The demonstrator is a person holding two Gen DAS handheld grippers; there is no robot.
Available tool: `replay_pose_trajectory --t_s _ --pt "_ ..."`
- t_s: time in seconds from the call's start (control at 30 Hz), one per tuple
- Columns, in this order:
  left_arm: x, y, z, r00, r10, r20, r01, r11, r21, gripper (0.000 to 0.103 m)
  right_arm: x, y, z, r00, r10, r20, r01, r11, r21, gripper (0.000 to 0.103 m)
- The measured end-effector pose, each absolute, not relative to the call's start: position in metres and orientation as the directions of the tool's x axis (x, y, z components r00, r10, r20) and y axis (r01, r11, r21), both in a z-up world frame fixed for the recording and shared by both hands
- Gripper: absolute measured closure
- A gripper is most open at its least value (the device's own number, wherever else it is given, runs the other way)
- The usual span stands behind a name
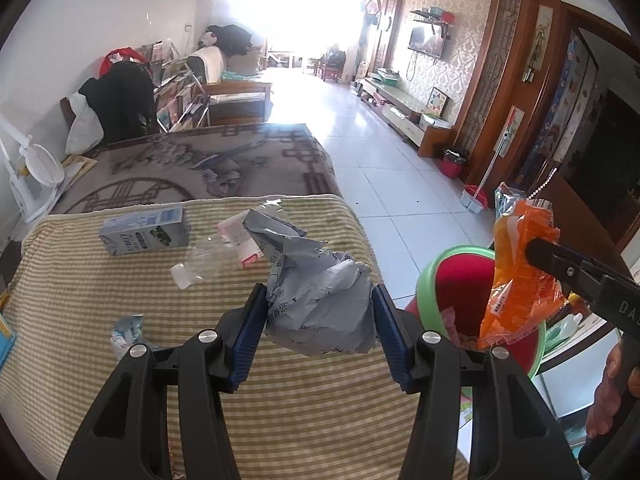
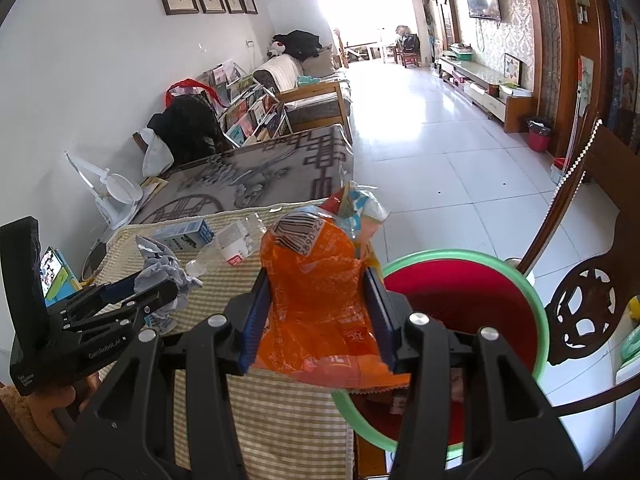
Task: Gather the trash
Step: 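Carry the orange bag and grey paper over the red bin, then open both tools to drop the orange bag and grey paper into the bin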
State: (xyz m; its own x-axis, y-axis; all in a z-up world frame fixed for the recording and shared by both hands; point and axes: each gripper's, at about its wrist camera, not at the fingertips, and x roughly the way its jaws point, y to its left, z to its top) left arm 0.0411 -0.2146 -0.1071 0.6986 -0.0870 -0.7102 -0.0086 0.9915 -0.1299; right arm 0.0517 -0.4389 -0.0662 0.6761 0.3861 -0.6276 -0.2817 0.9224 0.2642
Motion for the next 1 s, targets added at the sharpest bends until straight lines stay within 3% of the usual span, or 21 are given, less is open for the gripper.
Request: replay_pose_trajectory --t_s 0.37,0.9,1.0 --pt "0.055 -0.263 -0.102 0.695 -0.141 -0.705 0.088 0.99 -0.111 0.052 0.065 -0.474 -0.066 0.698 0.367 -0.615 -0.247 0.929 0.274 0.057" --pt "0.086 -0.368 -0.134 0.544 -0.322 -0.775 0.332 0.931 -0.154 0.052 0.075 -0.561 -0.099 0.675 0.245 -0.696 -0.071 0.96 0.27 0.057" --pt "0.09 -0.378 -0.14 0.524 -0.335 -0.783 0.349 0.923 -0.161 0.047 0.076 -0.566 -0.103 0.669 0.237 -0.705 -0.06 0.962 0.266 0.057"
